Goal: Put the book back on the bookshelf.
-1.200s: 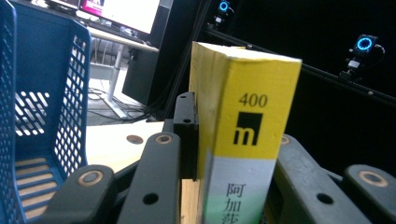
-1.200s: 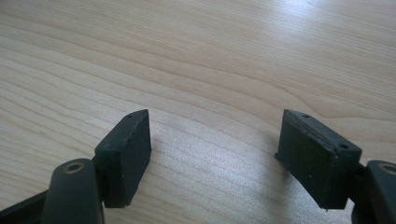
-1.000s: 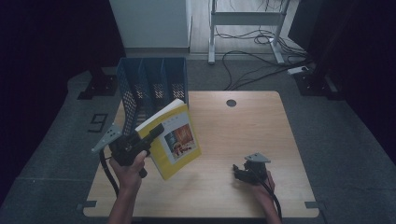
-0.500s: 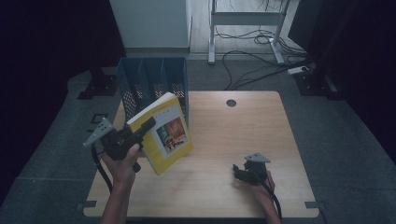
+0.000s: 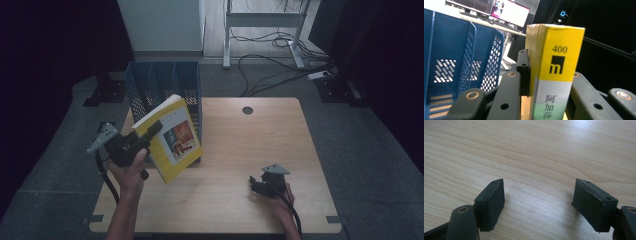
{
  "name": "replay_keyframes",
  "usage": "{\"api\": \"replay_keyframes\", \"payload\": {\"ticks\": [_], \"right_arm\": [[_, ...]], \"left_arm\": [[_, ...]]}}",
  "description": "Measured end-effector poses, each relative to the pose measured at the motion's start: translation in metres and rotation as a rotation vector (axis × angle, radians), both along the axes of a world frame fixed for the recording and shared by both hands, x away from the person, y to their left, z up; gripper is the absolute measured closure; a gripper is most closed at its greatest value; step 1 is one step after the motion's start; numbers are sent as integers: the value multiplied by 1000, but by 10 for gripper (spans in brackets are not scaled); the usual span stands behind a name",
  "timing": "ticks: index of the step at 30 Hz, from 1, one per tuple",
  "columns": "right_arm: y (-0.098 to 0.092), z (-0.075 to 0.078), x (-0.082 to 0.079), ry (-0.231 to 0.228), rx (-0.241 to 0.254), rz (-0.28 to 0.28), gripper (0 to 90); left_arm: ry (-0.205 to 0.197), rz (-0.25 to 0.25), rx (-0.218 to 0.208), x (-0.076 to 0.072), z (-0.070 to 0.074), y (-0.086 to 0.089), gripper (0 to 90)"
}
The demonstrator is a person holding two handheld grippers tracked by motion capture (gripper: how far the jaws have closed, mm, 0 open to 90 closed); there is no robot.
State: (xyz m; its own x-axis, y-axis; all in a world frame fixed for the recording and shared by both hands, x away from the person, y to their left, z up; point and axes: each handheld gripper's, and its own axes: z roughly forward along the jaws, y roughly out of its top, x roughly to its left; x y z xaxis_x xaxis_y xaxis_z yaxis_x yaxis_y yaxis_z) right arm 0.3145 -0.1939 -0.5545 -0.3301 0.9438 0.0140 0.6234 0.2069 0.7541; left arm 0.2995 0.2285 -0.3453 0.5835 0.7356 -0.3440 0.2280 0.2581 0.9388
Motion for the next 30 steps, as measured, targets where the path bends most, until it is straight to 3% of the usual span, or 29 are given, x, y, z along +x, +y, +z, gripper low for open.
{"api": "replay_keyframes", "payload": {"ticks": [19,30], "right_arm": [[0,0,0,-1,-1,1,244],[0,0,0,-1,-2,-1,244]], "left_arm": [[2,21,5,12,8,0,751],[-16,47,21,19,23,3,751]]}}
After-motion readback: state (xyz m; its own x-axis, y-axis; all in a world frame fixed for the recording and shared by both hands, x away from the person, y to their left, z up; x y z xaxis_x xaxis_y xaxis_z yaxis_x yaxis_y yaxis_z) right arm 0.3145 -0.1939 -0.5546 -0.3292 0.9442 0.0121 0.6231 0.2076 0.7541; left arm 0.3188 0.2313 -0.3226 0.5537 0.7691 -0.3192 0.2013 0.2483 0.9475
